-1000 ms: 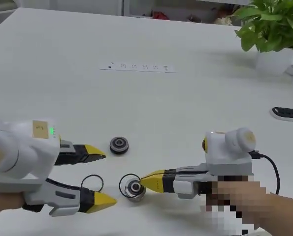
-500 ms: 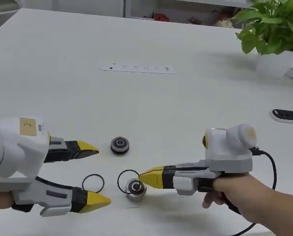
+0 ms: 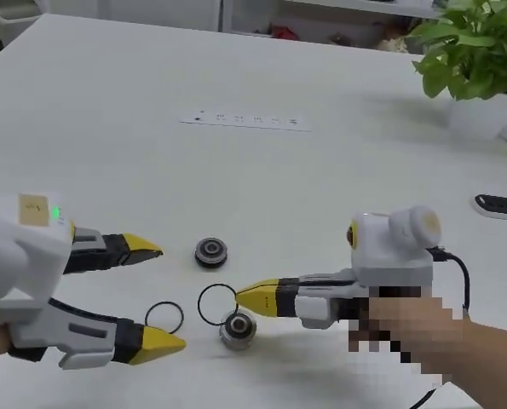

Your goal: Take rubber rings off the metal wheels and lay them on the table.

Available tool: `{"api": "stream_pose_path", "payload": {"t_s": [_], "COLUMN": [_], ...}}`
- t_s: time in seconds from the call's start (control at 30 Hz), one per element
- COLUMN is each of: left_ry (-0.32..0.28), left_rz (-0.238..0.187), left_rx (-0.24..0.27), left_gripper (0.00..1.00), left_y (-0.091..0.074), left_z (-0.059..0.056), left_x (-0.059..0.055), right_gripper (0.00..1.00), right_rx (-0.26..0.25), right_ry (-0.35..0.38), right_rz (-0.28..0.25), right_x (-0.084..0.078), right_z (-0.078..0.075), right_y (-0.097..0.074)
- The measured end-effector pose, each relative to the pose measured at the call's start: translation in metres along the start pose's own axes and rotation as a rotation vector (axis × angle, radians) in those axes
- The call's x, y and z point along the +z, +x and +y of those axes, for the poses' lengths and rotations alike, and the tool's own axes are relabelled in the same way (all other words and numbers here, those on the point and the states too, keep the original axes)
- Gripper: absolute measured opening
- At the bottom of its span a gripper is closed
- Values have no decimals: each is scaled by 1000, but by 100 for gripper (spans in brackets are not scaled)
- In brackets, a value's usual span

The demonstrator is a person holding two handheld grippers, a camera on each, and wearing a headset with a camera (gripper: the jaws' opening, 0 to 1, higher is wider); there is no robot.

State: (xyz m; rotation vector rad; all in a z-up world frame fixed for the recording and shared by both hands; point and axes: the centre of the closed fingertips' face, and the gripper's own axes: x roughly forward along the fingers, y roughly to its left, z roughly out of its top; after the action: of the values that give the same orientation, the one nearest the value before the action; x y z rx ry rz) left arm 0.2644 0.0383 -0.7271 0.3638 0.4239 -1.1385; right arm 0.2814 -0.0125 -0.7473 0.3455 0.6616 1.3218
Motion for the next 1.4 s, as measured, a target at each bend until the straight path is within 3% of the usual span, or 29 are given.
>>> {"api": "stream_pose_path", "payload": {"t_s": [0.7, 1.4], "left_ry": [-31, -51], "left_rz": [-5, -2], "left_rx": [56, 73], "left_gripper": [66, 66], "left_y": [-18, -23], "left_z": [10, 13], "left_x": [-8, -14], "right_gripper": [0, 0], "right_rx": [11, -3], "right_ry": [-5, 2], "right_rz": [38, 116], "right_x": [6, -8], "right_z": [-5, -15], "right_y": [20, 39]}}
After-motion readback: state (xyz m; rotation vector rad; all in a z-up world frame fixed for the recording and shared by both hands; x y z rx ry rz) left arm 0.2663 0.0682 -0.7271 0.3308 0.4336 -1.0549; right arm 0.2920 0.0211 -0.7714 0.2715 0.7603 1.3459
